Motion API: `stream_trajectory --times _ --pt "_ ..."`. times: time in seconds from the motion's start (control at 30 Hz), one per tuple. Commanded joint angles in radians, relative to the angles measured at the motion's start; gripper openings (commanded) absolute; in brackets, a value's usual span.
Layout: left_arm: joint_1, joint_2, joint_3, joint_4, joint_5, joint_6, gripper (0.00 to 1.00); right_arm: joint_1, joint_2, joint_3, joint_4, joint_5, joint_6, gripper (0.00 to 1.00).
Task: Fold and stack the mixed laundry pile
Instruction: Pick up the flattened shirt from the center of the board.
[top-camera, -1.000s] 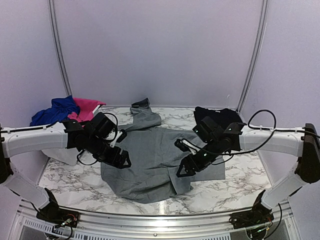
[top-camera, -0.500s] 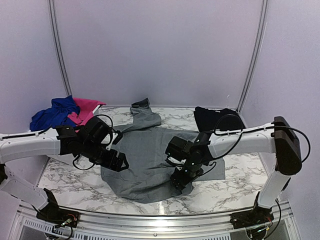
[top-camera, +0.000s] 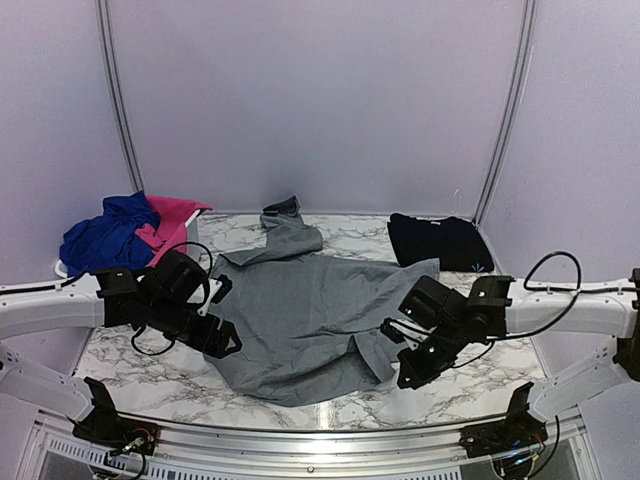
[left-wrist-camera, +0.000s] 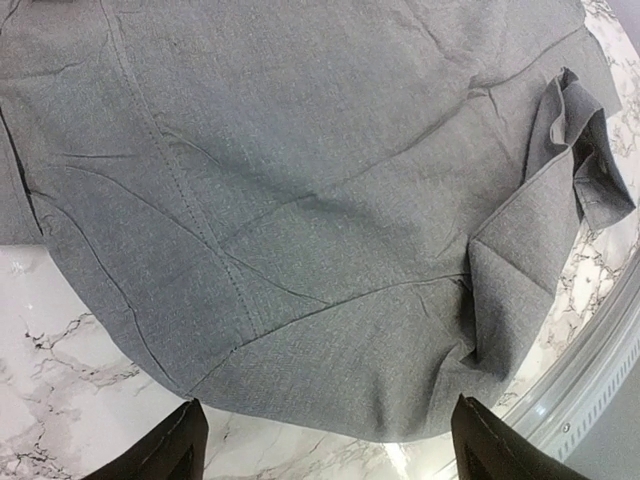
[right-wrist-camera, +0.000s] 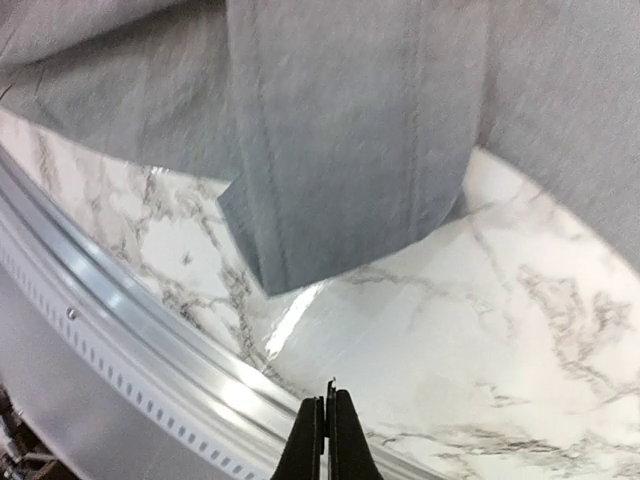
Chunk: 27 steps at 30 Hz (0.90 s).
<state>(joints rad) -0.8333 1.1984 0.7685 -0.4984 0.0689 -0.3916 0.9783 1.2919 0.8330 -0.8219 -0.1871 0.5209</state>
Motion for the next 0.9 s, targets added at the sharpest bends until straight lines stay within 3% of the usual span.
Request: stream_trajectory --times 0.0,0.07,0.1,0.13,0.17,0.23,0.3,0.43,0.6,0.7,0.73,0.83,0.87 --pt "-0.013 -0.072 -0.025 0.003 -0.027 0.066 0.87 0.000 -0.146 -0.037 0.096 -0.229 0.067 0.00" --pt "-0.017 -0.089 -0.035 0.010 -0.027 0.071 0.88 -0.004 -0.191 -0.027 0.070 -0.200 0.079 0.00" --pt "-0.021 -0.090 -0.036 0.013 -0.025 0.074 0.88 -0.007 -0.194 -0.012 0.037 -0.157 0.077 0.15" --pt "-0.026 -0.084 -0.033 0.013 -0.029 0.075 0.88 -0.009 -0.186 0.010 0.010 -0.121 0.066 0.42" --pt "-0.032 -0.078 -0.028 0.013 -0.035 0.076 0.88 -0.009 -0.168 0.035 -0.008 -0.078 0.057 0.61" --pt "-0.040 -0.059 -0.019 0.014 -0.050 0.070 0.89 -0.009 -0.112 0.091 0.000 -0.024 0.040 0.87" --pt "-0.043 -0.051 -0.009 0.019 -0.063 0.054 0.89 -0.003 -0.032 0.157 0.003 0.015 0.025 0.94" --pt "-0.043 -0.051 -0.006 0.038 -0.093 0.026 0.90 0.025 0.153 0.267 -0.017 0.123 -0.010 0.96" --pt "-0.044 -0.056 0.000 0.048 -0.122 -0.005 0.91 0.042 0.368 0.350 -0.043 0.271 -0.055 0.96" --pt "-0.044 -0.062 0.003 0.052 -0.137 -0.015 0.91 0.042 0.446 0.366 -0.050 0.353 -0.070 0.90" --pt "-0.044 -0.063 0.003 0.051 -0.138 -0.016 0.91 0.040 0.461 0.368 -0.055 0.375 -0.073 0.80" --pt "-0.044 -0.074 -0.008 0.050 -0.125 -0.013 0.90 0.035 0.439 0.364 -0.063 0.383 -0.053 0.09" --pt "-0.045 -0.079 -0.016 0.050 -0.122 -0.010 0.89 0.035 0.407 0.358 -0.060 0.360 -0.048 0.00"
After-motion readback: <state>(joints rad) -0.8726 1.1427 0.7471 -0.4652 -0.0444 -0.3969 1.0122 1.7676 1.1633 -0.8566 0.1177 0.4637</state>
